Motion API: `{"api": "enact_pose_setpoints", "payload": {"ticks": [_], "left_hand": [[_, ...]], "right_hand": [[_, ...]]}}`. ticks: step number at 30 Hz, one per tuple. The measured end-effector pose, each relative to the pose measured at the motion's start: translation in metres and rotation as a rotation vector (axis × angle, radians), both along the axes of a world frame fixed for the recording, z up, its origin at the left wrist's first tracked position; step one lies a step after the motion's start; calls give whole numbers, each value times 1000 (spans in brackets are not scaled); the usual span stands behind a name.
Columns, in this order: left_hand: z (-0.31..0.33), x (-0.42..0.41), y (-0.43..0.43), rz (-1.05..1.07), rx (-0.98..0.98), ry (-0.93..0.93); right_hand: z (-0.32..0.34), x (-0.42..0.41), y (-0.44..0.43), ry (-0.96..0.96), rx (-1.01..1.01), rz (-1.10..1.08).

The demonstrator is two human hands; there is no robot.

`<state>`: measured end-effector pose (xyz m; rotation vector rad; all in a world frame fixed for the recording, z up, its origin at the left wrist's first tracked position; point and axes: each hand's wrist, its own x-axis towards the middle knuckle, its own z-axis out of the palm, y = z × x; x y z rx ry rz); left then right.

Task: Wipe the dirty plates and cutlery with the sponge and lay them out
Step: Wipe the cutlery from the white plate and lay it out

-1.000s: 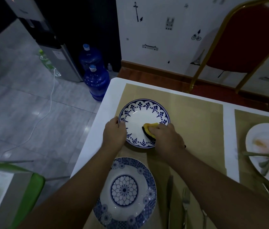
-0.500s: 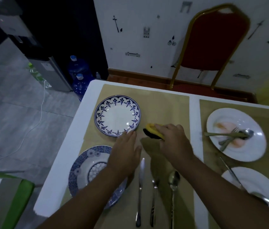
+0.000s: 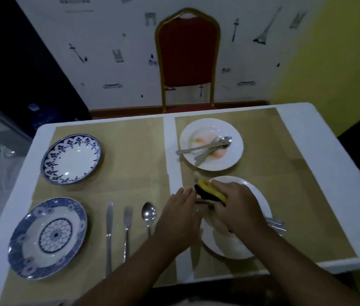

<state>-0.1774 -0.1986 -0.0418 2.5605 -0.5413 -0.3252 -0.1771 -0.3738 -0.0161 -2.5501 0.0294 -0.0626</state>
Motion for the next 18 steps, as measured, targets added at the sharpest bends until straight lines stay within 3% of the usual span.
{"api": "enact_pose_setpoints", "payload": {"ticks": [7, 12, 18], "left_hand": [[-16, -13, -52, 18, 54, 31], [-29, 12, -60, 137, 198, -28], [-40, 24, -54, 95, 325, -131]], "right_hand": [[-24, -36, -76, 84, 48, -148], [-37, -41, -90, 100, 101, -172], [-44, -45, -89, 101, 143, -188]]}}
